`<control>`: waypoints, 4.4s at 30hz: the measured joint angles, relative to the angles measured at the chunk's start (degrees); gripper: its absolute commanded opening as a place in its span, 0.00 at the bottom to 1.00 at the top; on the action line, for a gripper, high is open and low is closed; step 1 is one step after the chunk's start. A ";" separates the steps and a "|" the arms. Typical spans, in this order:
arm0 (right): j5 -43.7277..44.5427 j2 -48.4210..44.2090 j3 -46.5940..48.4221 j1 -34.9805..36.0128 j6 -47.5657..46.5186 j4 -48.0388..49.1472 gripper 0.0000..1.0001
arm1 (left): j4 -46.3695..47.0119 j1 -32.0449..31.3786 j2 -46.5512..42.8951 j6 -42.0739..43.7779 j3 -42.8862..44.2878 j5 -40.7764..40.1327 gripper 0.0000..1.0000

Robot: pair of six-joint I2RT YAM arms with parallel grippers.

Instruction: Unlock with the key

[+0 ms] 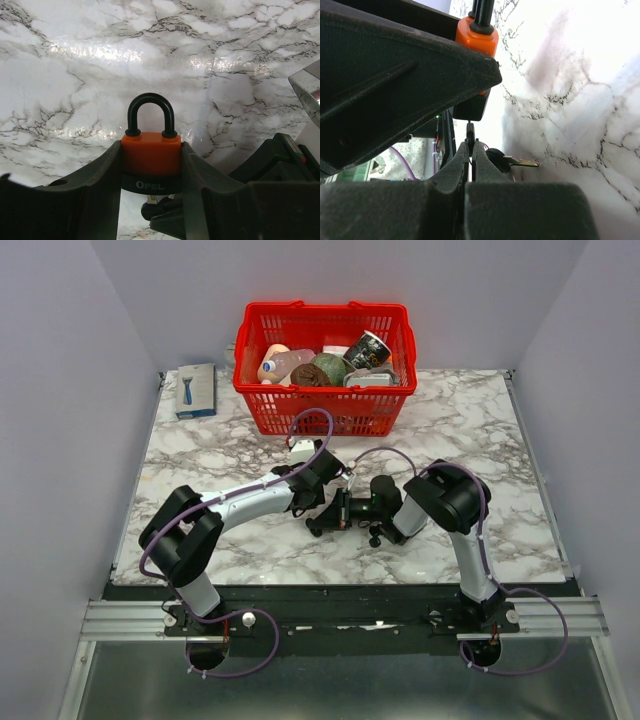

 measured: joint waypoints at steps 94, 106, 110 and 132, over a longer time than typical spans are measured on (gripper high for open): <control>20.39 -25.33 -10.69 0.57 -12.33 -16.92 0.01 | 18.84 -2.78 -11.32 -3.50 -10.62 5.42 0.00; 17.38 -35.98 -11.21 -0.52 -12.41 -22.58 0.01 | 24.90 -1.70 -20.87 -2.27 -14.75 11.61 0.00; 16.76 -38.47 -11.21 -0.85 -12.63 -24.24 0.01 | 26.64 -1.70 -22.36 -1.44 -15.41 13.05 0.00; 11.21 -44.92 -11.69 -2.67 -10.21 -26.45 0.01 | 33.77 -1.31 -28.39 1.25 -19.17 20.02 0.00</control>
